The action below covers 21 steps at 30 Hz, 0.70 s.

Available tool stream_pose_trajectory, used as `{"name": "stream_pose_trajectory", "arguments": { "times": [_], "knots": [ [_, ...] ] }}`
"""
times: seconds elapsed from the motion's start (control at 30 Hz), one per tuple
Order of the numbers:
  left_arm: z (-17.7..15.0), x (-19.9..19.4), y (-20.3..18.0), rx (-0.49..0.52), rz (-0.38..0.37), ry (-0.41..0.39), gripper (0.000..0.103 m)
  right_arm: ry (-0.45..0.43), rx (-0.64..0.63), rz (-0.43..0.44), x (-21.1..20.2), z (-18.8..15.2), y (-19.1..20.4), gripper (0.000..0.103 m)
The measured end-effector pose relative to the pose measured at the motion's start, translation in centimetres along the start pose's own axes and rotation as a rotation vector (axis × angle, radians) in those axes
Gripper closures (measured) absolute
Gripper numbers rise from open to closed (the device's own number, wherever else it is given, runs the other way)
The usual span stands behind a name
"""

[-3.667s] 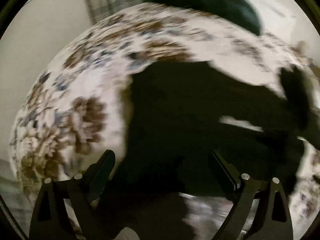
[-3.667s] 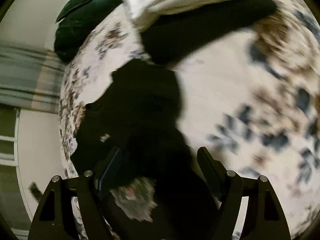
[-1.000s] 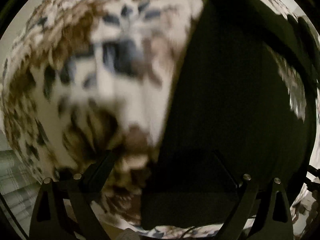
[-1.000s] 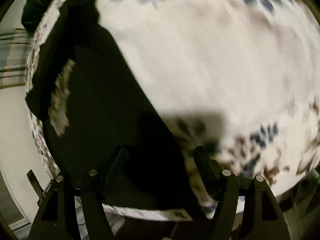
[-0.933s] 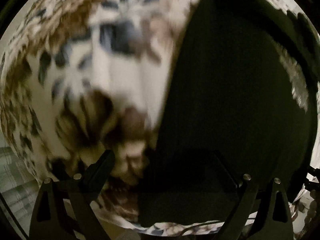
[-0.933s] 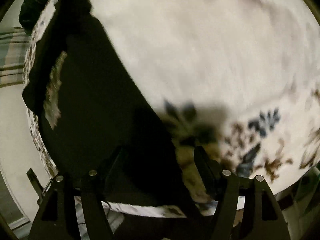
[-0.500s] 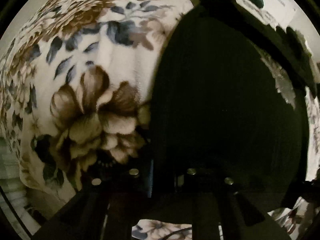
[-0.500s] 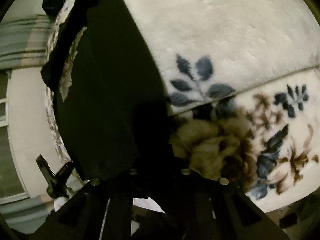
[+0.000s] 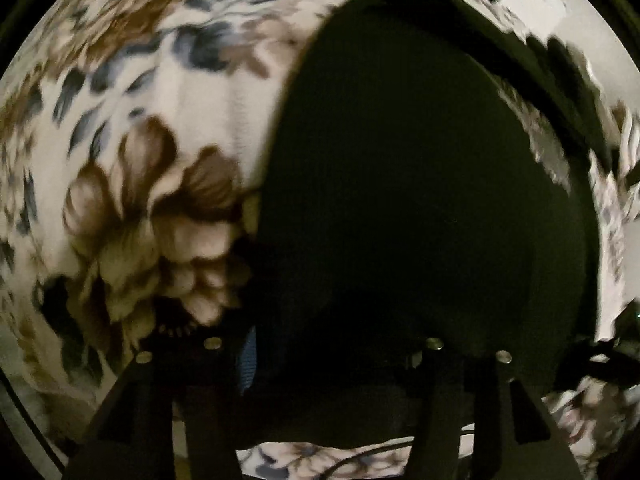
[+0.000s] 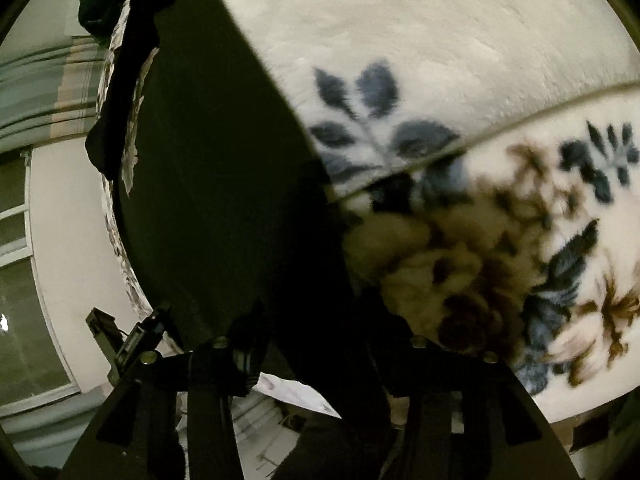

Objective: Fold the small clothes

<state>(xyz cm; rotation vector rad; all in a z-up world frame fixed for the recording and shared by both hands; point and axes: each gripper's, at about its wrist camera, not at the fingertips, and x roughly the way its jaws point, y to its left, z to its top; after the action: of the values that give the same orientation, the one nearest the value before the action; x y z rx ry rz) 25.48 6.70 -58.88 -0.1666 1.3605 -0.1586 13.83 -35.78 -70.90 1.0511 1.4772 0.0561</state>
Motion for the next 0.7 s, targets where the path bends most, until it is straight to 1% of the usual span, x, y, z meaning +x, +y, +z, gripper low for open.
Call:
{"name": "stream_pose_trajectory", "arguments": {
  "times": [0.03, 0.07, 0.13, 0.23, 0.27, 0.37, 0.47, 0.5, 0.53, 0.57, 0.63, 0.7],
  "knots": [
    [-0.1, -0.3, -0.1, 0.000, 0.015, -0.023, 0.097, -0.012, -0.004, -0.019, 0.0, -0.2, 0.3, 0.082],
    [-0.2, -0.9, 0.0, -0.015, 0.001, -0.040, 0.098, -0.020, -0.001, -0.037, 0.0, -0.3, 0.3, 0.085],
    [-0.6, -2.0, -0.2, -0.020, 0.002, -0.070, 0.098, -0.040, 0.035, -0.020, -0.3, -0.9, 0.2, 0.088],
    [-1.8, -4.3, 0.3, -0.019, -0.002, -0.103, 0.098, -0.054, 0.022, -0.044, -0.8, -1.9, 1.0, 0.089],
    [-2.2, -5.0, 0.3, -0.022, -0.024, -0.102, 0.098, -0.057, 0.024, -0.038, -1.2, -2.5, 1.4, 0.090],
    [-2.7, -6.9, 0.2, -0.013, -0.047, -0.111, 0.098, -0.060, 0.006, -0.039, -2.2, -3.5, 2.3, 0.091],
    [-2.9, -8.3, 1.6, -0.015, -0.059, -0.115, 0.098, -0.056, -0.023, -0.045, -3.4, -4.4, 3.5, 0.091],
    [-2.1, -8.6, 1.7, -0.021, -0.056, -0.116, 0.098, -0.060, -0.018, -0.039, -3.7, -4.4, 3.5, 0.091],
    [-1.3, -8.5, 1.9, -0.035, -0.072, -0.110, 0.098, -0.057, -0.015, -0.026, -3.8, -4.2, 3.5, 0.091],
    [-1.0, -9.3, 2.2, -0.057, -0.090, -0.107, 0.098, -0.053, -0.007, -0.011, -4.0, -3.9, 3.4, 0.091],
    [0.1, -9.5, 1.3, -0.091, -0.124, -0.121, 0.098, -0.053, 0.021, 0.021, -4.8, -2.8, 2.8, 0.091],
    [1.2, -10.8, 1.2, -0.111, -0.148, -0.140, 0.098, -0.072, 0.029, 0.058, -6.1, -2.0, 2.9, 0.091]
  ]
}}
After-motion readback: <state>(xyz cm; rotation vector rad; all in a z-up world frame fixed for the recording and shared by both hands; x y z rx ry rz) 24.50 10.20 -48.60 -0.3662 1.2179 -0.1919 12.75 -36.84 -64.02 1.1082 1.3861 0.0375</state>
